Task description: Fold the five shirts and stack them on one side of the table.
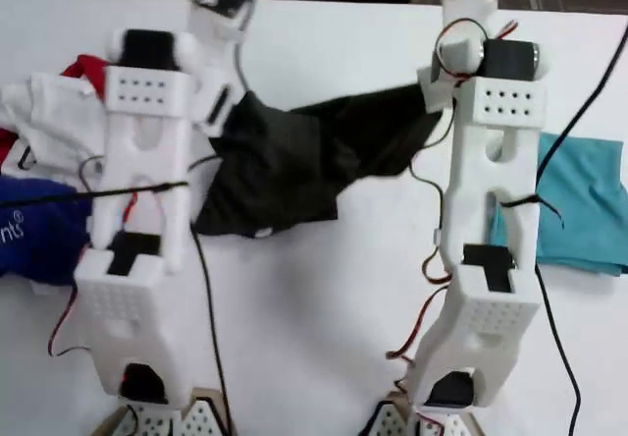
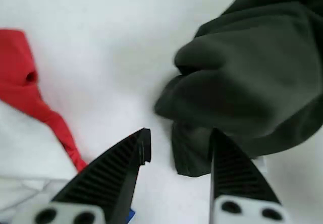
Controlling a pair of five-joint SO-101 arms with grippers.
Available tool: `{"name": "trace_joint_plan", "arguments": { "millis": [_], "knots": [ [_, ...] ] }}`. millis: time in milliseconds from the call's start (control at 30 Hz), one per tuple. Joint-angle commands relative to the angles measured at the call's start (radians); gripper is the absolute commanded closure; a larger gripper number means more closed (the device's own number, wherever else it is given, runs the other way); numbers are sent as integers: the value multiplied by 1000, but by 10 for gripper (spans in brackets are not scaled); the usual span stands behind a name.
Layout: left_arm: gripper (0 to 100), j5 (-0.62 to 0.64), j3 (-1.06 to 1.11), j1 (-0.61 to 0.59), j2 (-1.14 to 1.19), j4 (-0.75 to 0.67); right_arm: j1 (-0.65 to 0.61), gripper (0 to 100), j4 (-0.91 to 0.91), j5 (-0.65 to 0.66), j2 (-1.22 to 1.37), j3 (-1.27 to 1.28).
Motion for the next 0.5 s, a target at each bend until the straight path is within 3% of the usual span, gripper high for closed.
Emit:
{"name": "trace_joint_plan", "arguments": {
  "millis": [0, 300, 467],
  "knots": [
    [790, 0, -15, 78, -21, 15, 45, 978, -108, 5, -81, -40],
    [790, -6, 16, 327, -115, 15, 94, 978, -203, -12, -79, -37],
    [790, -98, 223, 393, -51, 12, 107, 978, -222, -54, -79, -38]
  ]
}}
